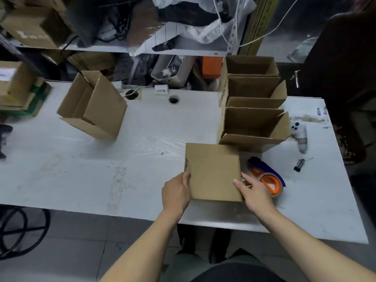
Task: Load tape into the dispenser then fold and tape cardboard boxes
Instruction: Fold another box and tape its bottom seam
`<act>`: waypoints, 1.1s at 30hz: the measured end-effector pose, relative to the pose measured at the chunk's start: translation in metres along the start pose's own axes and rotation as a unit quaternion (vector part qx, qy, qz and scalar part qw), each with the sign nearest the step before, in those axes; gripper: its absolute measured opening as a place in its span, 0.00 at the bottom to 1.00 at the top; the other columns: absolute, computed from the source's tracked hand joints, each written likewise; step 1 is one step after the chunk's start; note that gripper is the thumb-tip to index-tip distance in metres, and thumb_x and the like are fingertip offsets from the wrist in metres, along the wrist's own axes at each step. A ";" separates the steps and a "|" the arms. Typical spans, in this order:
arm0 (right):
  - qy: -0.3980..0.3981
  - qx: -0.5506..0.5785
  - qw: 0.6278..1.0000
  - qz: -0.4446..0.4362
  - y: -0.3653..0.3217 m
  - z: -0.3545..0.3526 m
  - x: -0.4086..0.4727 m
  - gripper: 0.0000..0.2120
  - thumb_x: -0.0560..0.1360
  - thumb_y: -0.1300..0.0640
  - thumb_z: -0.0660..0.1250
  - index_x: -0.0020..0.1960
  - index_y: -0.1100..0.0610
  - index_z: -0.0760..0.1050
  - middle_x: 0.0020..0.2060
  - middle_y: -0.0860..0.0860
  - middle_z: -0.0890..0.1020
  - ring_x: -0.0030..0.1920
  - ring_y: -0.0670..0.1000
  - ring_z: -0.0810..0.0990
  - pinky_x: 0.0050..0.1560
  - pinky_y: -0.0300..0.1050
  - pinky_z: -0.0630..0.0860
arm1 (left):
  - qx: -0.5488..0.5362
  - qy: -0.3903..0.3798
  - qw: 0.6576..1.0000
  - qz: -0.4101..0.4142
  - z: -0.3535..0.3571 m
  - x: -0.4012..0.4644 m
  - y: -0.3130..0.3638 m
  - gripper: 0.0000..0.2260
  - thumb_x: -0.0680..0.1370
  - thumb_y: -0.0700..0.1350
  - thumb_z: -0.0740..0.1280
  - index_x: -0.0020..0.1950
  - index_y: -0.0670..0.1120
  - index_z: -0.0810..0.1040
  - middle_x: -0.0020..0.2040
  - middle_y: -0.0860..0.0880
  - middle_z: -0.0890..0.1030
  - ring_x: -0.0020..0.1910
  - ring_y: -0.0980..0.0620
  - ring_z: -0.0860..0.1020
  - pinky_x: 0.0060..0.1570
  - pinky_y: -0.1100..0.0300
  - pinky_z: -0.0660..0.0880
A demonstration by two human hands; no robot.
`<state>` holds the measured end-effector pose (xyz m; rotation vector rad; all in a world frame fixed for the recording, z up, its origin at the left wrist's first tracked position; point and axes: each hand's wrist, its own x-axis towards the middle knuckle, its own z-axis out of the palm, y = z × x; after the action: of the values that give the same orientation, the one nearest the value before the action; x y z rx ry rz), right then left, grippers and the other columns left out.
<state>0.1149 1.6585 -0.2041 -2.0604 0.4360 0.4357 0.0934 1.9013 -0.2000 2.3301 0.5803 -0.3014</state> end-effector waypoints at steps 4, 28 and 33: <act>0.008 -0.004 1.000 0.009 0.001 -0.001 0.001 0.26 0.79 0.45 0.71 0.75 0.51 0.74 0.50 0.50 0.83 0.50 0.51 0.82 0.53 0.51 0.82 | 0.086 -0.007 0.996 -0.004 -0.014 0.021 -0.002 0.22 0.83 0.62 0.59 0.37 0.49 0.77 0.35 0.52 0.80 0.40 0.47 0.79 0.38 0.54 0.73; 0.003 -0.026 1.000 0.007 -0.008 -0.003 0.001 0.26 0.79 0.47 0.72 0.75 0.51 0.74 0.48 0.45 0.80 0.49 0.46 0.79 0.51 0.48 0.80 | -0.286 -0.165 0.938 -0.106 -0.038 0.074 -0.009 0.13 0.75 0.48 0.79 0.46 0.41 0.81 0.42 0.46 0.84 0.35 0.50 0.82 0.39 0.59 0.81; 0.004 -0.038 0.999 0.009 -0.010 -0.002 0.000 0.25 0.80 0.48 0.72 0.74 0.51 0.75 0.49 0.46 0.81 0.48 0.47 0.79 0.47 0.46 0.78 | -0.321 -0.205 0.917 -0.120 -0.044 0.081 -0.012 0.13 0.75 0.47 0.79 0.47 0.39 0.81 0.44 0.43 0.85 0.43 0.47 0.85 0.49 0.55 0.85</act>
<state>0.1197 1.6620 -0.1961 -2.1345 0.4496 0.4605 0.1608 1.9651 -0.2051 1.5058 0.6357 -0.5957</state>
